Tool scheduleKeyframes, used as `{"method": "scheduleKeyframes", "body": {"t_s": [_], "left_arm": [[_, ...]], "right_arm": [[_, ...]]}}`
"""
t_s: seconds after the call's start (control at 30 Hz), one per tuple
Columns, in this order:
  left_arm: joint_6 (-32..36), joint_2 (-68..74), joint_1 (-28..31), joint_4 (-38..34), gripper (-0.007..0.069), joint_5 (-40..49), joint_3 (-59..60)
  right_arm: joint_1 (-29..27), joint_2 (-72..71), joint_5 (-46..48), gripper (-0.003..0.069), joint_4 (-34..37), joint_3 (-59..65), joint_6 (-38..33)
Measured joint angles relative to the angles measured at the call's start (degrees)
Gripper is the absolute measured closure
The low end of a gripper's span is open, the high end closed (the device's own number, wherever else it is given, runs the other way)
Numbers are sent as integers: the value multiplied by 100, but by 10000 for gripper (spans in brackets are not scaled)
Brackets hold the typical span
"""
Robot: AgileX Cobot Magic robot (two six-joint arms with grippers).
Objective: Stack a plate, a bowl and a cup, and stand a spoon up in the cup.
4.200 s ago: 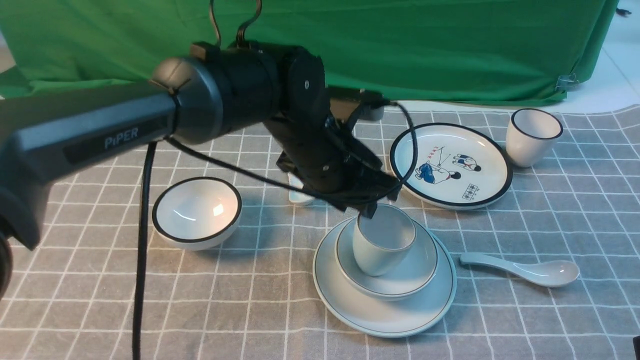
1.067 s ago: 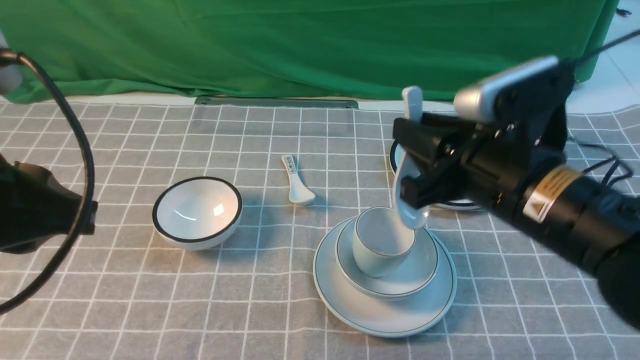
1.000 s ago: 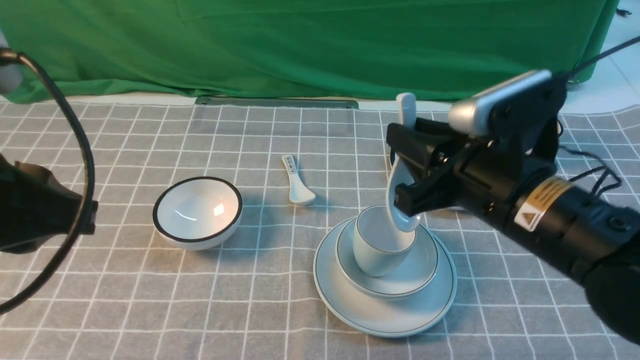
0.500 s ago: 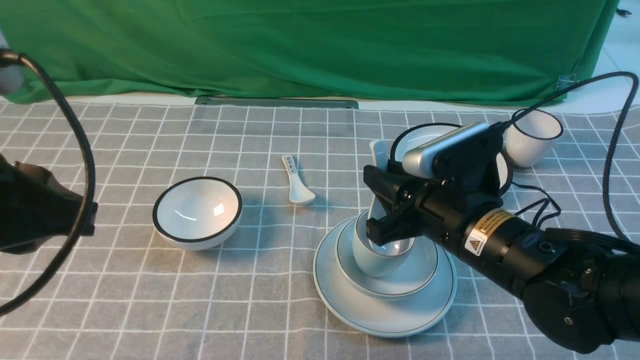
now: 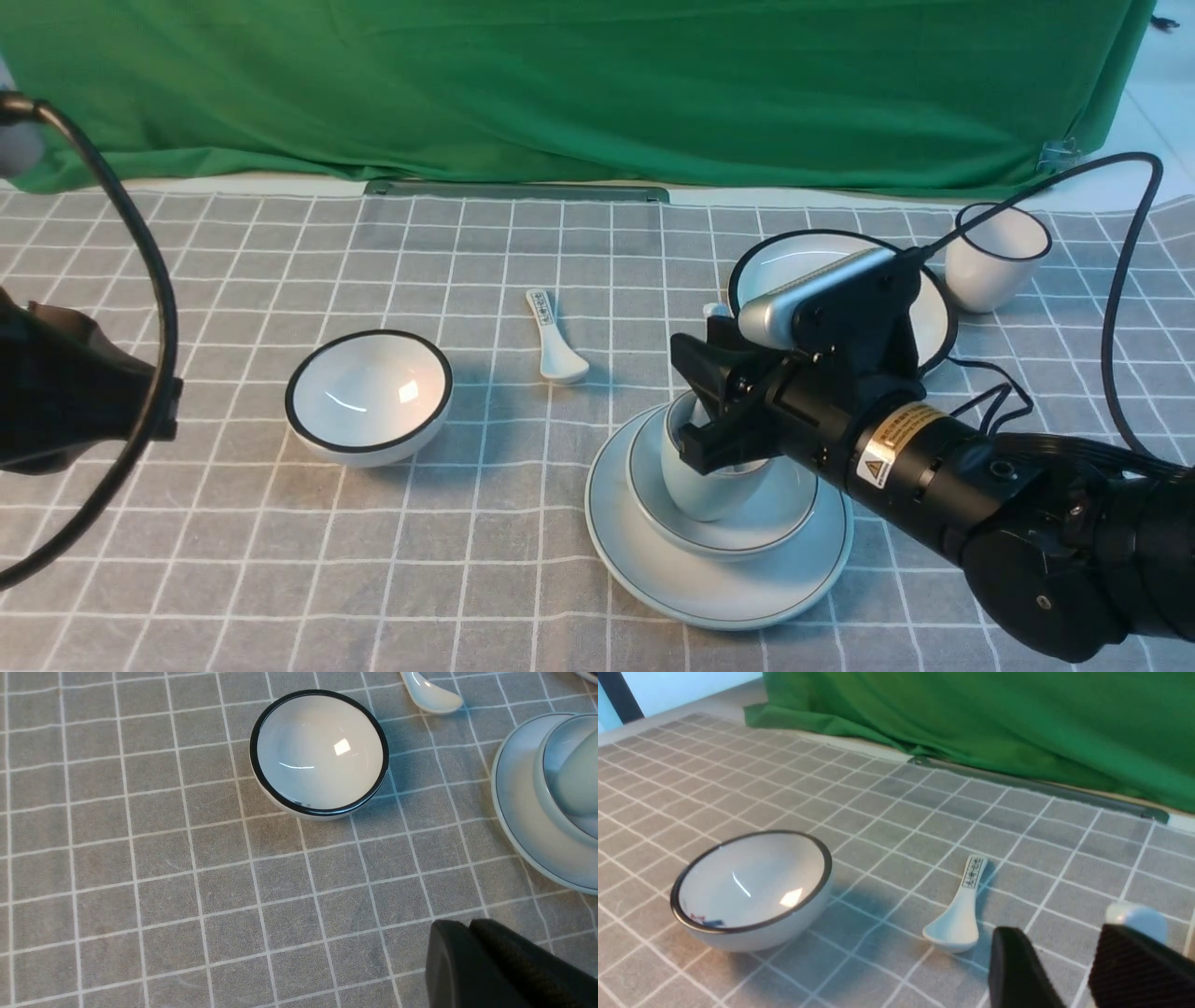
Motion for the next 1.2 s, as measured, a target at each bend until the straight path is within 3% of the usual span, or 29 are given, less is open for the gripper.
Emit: {"method": "scheduleKeyframes", "body": {"t_s": [0.1, 0.3, 0.47, 0.6, 0.93, 1.2], "left_arm": [[15, 0, 0, 0, 615, 5, 0], [15, 0, 0, 6, 615, 119, 0], [15, 0, 0, 82, 615, 185, 0], [-10, -69, 0, 82, 615, 130, 7], [-196, -1693, 0, 337, 615, -560, 108], [-409, -3321, 0, 708, 615, -1143, 1223]], "right_arm": [[0, -34, 97, 368, 0, 0, 0], [0, -551, 1393, 384, 300, 3, -360], [0, -1966, 3540, 541, 872, 7, -1317], [-24, -3018, 4341, 625, 893, 7, -1470], [-1121, -5791, 5671, 636, 725, 14, -1527], [-1615, -8356, 5848, 639, 544, 688, -1272]]}}
